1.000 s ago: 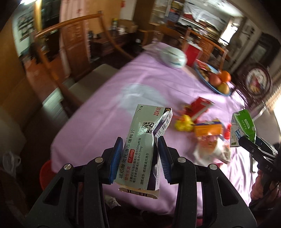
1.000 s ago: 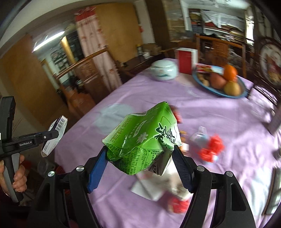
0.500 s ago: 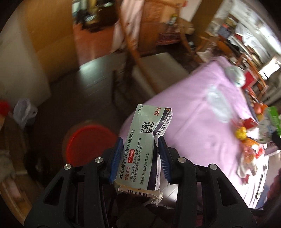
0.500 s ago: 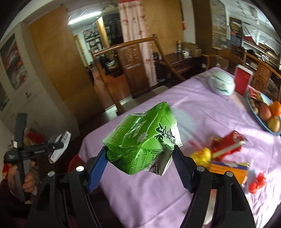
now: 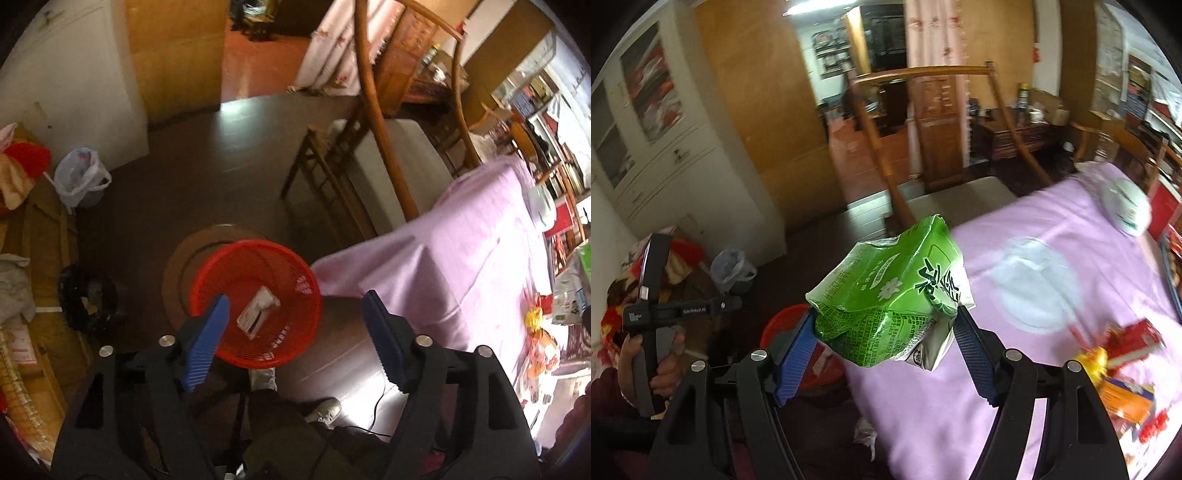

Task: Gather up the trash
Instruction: 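Carry the box and green bag with both tools over the red basket, then open both tools to drop the box and green bag into the basket, then bring both tools back over the table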

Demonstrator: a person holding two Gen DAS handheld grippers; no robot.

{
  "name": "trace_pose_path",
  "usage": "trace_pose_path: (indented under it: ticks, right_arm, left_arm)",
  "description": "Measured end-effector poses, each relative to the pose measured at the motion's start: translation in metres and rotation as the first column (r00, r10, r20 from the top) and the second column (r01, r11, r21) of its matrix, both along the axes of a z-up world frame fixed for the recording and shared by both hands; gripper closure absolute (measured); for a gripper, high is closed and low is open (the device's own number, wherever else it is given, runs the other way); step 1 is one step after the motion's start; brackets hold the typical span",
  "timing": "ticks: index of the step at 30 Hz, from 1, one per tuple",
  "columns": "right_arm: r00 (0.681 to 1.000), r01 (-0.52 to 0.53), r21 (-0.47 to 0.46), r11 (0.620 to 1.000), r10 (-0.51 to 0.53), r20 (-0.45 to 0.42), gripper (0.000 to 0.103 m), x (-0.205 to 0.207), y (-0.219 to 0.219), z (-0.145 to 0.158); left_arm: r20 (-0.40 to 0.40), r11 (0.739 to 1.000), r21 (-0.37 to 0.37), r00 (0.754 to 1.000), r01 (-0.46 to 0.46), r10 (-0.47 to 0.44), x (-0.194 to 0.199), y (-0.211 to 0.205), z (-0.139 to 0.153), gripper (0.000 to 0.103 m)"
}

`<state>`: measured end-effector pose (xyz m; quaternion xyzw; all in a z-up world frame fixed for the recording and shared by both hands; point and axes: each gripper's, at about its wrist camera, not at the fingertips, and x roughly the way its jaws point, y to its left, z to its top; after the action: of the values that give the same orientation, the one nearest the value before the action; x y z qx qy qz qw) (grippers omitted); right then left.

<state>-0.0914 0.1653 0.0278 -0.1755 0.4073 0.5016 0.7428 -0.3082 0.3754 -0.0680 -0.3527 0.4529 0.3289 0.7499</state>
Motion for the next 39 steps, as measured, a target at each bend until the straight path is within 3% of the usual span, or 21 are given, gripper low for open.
trace_pose_path:
  ticks: [4, 11, 18, 24, 30, 34, 39]
  right_arm:
    - [0.991, -0.132, -0.029, 0.991, 0.132, -0.027, 0.029, -0.025, 0.042, -0.009]
    - [0.936, -0.347, -0.078, 0.935, 0.341, -0.082, 0.025, -0.073, 0.121, -0.036]
    - [0.918, -0.393, -0.075, 0.916, 0.387, -0.083, 0.024, -0.093, 0.153, -0.040]
    - [0.961, -0.276, -0.058, 0.959, 0.273, -0.051, 0.024, -0.061, 0.125, -0.023]
    - [0.998, -0.058, -0.034, 0.998, 0.058, -0.008, 0.023, -0.018, 0.065, -0.006]
    - [0.992, 0.129, -0.012, 0.992, -0.129, 0.010, 0.023, 0.011, 0.008, 0.003]
    - [0.935, 0.355, 0.014, 0.935, -0.355, 0.019, 0.023, 0.037, -0.070, 0.005]
  left_arm:
    - [-0.004, 0.997, 0.018, 0.998, -0.068, 0.069, -0.017, 0.003, 0.004, 0.024]
    - [-0.043, 0.983, 0.039, 0.983, -0.178, 0.180, -0.069, 0.005, 0.008, 0.023]
    - [-0.065, 0.976, 0.060, 0.974, -0.211, 0.215, -0.086, 0.007, 0.009, 0.021]
    - [-0.015, 0.989, 0.042, 0.990, -0.143, 0.144, -0.058, 0.019, 0.009, 0.021]
    - [0.025, 0.996, 0.070, 0.998, 0.057, -0.059, 0.018, 0.016, 0.018, 0.021]
    - [0.052, 0.966, 0.102, 0.969, 0.236, -0.242, 0.082, -0.004, 0.030, 0.021]
    - [0.072, 0.888, 0.133, 0.889, 0.441, -0.452, 0.154, -0.043, 0.039, 0.021]
